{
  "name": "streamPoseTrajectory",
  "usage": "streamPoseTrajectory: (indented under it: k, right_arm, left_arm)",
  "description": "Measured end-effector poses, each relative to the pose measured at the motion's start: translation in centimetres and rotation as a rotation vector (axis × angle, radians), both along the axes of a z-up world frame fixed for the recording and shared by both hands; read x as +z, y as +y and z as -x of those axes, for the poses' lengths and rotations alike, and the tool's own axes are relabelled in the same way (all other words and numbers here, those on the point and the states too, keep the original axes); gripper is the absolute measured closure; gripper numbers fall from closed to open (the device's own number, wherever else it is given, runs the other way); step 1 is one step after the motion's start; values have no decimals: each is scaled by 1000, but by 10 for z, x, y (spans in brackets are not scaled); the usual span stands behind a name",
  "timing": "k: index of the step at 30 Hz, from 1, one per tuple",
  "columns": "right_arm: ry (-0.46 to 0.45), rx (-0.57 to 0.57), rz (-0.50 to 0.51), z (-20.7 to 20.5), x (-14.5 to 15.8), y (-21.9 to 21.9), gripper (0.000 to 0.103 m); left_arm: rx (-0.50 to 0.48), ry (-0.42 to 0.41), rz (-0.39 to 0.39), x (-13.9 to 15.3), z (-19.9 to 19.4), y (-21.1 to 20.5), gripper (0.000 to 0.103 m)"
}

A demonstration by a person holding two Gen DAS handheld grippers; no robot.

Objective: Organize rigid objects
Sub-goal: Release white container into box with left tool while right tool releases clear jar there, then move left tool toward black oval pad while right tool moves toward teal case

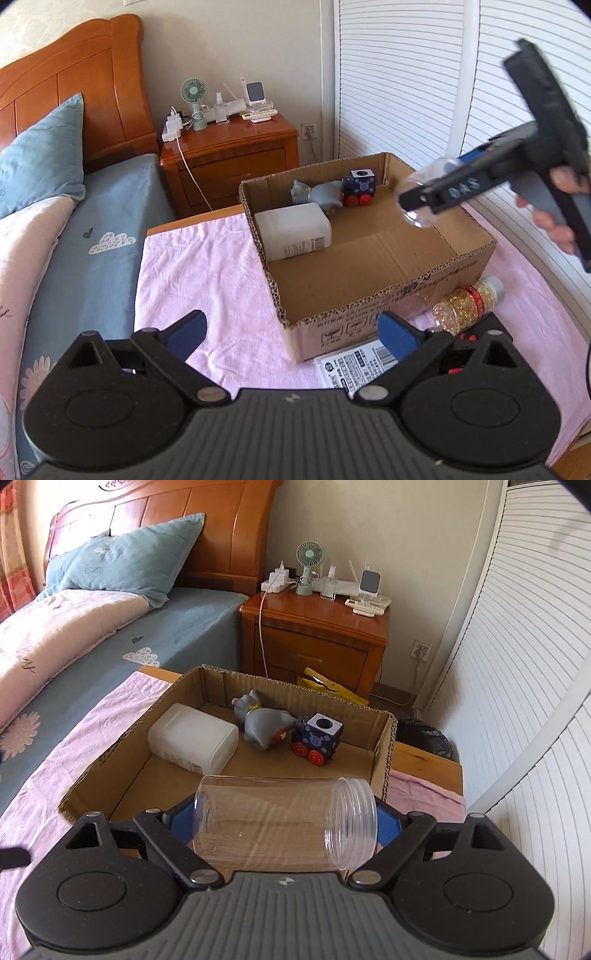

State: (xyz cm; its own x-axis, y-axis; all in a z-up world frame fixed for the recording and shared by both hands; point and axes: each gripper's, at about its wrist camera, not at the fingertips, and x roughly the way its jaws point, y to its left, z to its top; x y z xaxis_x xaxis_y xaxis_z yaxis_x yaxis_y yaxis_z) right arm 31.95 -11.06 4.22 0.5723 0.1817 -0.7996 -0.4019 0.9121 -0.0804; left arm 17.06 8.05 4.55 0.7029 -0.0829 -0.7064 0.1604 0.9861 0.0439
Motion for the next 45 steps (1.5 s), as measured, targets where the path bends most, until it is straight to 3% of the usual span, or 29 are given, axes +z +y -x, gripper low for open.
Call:
streamPoseTrajectory:
  k: [6, 8, 16, 29, 38, 45]
  right_arm:
    - [1, -42, 21, -34, -7, 17, 9]
    - [1, -62, 36, -39, -10, 19, 4]
    - [-11, -76, 33, -17, -3, 8, 0]
    - [-11, -69, -57, 69, 8, -28, 0]
    - [66, -58, -95, 141, -26, -59, 0]
    - [136, -24, -60, 184, -64, -69, 0]
  left_arm:
    - [17, -4, 27, -4, 7, 9, 4]
    - [17, 5, 32, -6, 8, 10, 4]
    - [21, 9, 43, -9, 15, 11, 4]
    - [87, -7, 41, -8, 41, 1, 3]
    - [77, 22, 60, -23, 59, -16, 3]
    - [36, 44, 112, -36, 68, -32, 3]
